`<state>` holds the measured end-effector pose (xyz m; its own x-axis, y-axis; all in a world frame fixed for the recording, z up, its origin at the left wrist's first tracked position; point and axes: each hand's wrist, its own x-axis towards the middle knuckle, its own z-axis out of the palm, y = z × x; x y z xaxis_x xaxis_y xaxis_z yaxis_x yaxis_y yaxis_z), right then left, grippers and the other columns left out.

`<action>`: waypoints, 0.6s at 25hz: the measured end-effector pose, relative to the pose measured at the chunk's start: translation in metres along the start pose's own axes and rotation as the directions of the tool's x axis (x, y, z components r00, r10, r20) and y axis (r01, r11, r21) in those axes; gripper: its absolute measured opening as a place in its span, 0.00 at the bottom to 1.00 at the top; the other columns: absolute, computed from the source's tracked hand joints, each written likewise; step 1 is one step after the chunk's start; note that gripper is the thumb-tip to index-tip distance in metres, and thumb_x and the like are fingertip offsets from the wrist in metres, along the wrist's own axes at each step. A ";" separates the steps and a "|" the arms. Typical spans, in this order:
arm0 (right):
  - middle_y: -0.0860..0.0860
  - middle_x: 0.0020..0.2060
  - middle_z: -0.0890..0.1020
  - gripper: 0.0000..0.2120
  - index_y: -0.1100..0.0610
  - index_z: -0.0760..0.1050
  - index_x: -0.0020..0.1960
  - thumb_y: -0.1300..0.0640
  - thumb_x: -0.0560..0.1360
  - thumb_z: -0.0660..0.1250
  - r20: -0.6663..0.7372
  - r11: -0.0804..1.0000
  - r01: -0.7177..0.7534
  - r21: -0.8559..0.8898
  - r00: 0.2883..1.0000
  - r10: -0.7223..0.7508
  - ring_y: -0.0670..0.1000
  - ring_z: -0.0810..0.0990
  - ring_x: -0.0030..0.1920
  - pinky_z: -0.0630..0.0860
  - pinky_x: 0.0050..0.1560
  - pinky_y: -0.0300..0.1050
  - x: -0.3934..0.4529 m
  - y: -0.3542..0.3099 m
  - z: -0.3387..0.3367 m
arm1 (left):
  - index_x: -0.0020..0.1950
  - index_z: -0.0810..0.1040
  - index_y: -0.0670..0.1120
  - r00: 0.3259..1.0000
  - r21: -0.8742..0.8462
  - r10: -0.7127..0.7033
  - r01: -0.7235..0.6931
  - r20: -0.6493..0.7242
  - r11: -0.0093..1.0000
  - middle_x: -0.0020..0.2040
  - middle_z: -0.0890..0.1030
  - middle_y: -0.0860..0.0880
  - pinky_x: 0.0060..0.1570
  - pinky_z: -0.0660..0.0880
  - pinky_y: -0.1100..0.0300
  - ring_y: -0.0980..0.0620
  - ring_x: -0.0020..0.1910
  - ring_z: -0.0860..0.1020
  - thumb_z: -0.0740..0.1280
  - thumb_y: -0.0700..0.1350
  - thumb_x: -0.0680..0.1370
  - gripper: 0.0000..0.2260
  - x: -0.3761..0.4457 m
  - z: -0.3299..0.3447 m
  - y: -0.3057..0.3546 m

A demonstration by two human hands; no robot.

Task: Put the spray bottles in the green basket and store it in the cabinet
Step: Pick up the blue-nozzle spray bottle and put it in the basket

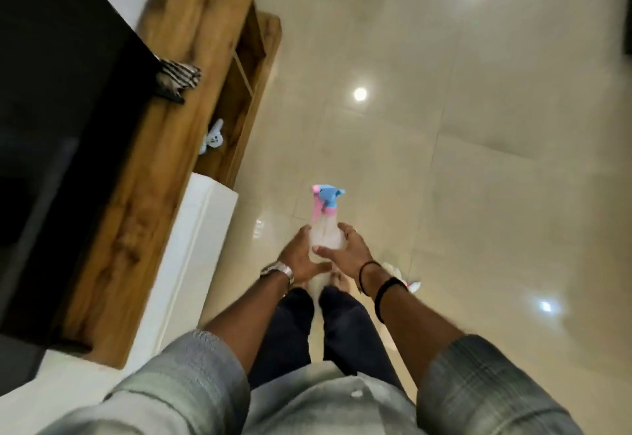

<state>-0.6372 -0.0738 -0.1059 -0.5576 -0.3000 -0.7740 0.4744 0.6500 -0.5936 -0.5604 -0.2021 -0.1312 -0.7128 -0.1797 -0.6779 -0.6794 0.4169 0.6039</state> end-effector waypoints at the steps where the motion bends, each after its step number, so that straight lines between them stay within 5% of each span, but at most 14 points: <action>1: 0.51 0.57 0.82 0.33 0.54 0.74 0.65 0.54 0.64 0.81 0.037 0.997 0.057 -0.059 0.998 -0.055 0.53 0.81 0.56 0.81 0.58 0.53 -0.013 -0.009 0.001 | 0.69 0.66 0.51 0.999 -0.045 0.009 -0.011 -0.038 0.999 0.60 0.76 0.52 0.45 0.74 0.64 0.49 0.58 0.78 0.79 0.54 0.64 0.38 -0.021 -0.008 0.006; 3: 0.51 0.54 0.84 0.30 0.52 0.77 0.63 0.54 0.63 0.81 0.104 0.970 0.187 -0.153 0.979 -0.173 0.52 0.83 0.53 0.82 0.55 0.53 -0.037 -0.027 0.002 | 0.66 0.69 0.55 0.993 -0.116 0.018 -0.032 -0.116 0.993 0.58 0.78 0.56 0.46 0.78 0.64 0.53 0.55 0.79 0.78 0.54 0.64 0.34 -0.055 -0.021 0.017; 6: 0.47 0.49 0.86 0.25 0.47 0.78 0.59 0.53 0.63 0.80 0.196 0.918 0.340 -0.203 0.933 -0.302 0.49 0.85 0.49 0.83 0.51 0.49 -0.062 -0.039 0.009 | 0.64 0.72 0.56 0.969 -0.161 -0.023 -0.017 -0.245 0.987 0.57 0.81 0.54 0.52 0.82 0.50 0.53 0.54 0.81 0.77 0.55 0.63 0.31 -0.098 -0.030 0.027; 12: 0.46 0.49 0.84 0.12 0.43 0.77 0.56 0.46 0.73 0.70 0.370 0.821 0.510 -0.258 0.837 -0.404 0.49 0.84 0.49 0.81 0.49 0.43 -0.098 -0.025 0.030 | 0.65 0.71 0.55 0.851 -0.313 -0.251 0.108 -0.461 0.943 0.56 0.81 0.56 0.52 0.81 0.53 0.52 0.52 0.81 0.78 0.62 0.60 0.37 -0.166 0.006 0.025; 15: 0.47 0.48 0.84 0.19 0.48 0.77 0.57 0.36 0.73 0.67 0.464 0.758 0.572 -0.313 0.789 -0.403 0.48 0.84 0.48 0.82 0.47 0.43 -0.114 -0.006 0.047 | 0.59 0.71 0.58 0.755 -0.430 -0.378 0.141 -0.535 0.892 0.52 0.80 0.59 0.49 0.81 0.55 0.56 0.48 0.80 0.76 0.65 0.60 0.31 -0.196 0.041 0.018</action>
<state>-0.5447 -0.0761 -0.0244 -0.3145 -0.8227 -0.4735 -0.1722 0.5400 -0.8239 -0.4253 -0.1233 -0.0046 -0.3749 -0.7702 -0.5161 -0.7813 -0.0371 0.6230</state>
